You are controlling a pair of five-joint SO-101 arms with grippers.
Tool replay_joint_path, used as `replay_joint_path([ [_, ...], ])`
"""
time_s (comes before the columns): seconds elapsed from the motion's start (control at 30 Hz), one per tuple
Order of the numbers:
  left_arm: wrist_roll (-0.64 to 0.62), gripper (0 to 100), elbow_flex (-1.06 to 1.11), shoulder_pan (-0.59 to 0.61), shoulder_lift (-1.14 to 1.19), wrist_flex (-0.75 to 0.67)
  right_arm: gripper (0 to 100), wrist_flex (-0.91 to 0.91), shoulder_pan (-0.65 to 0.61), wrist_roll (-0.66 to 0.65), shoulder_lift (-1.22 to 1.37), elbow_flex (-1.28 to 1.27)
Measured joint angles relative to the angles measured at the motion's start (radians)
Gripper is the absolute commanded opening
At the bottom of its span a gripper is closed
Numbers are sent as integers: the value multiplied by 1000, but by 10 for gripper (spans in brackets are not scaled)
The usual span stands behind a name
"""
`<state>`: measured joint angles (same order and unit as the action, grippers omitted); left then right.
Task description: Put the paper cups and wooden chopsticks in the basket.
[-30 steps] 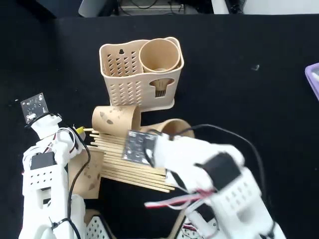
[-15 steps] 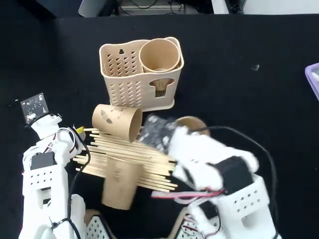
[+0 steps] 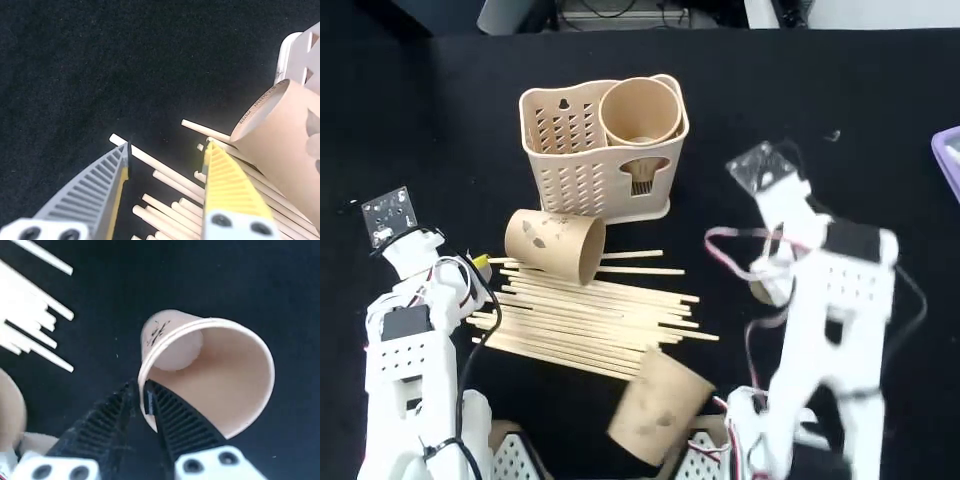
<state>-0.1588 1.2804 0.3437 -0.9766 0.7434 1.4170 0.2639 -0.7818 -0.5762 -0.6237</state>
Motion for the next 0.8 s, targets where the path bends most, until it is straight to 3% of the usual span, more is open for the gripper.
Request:
replay_joint_path([
  [0.23, 0, 241, 0, 0, 0, 0, 137, -6, -6, 69, 301, 203],
  [0.4, 0, 241, 0, 0, 0, 0, 5, -8, -3, 74, 338, 207],
  [0.63, 0, 241, 0, 0, 0, 0, 11, -2, -2, 74, 336, 245],
  [0.8, 0, 241, 0, 0, 0, 0, 11, 167, -5, 84, 206, 456],
])
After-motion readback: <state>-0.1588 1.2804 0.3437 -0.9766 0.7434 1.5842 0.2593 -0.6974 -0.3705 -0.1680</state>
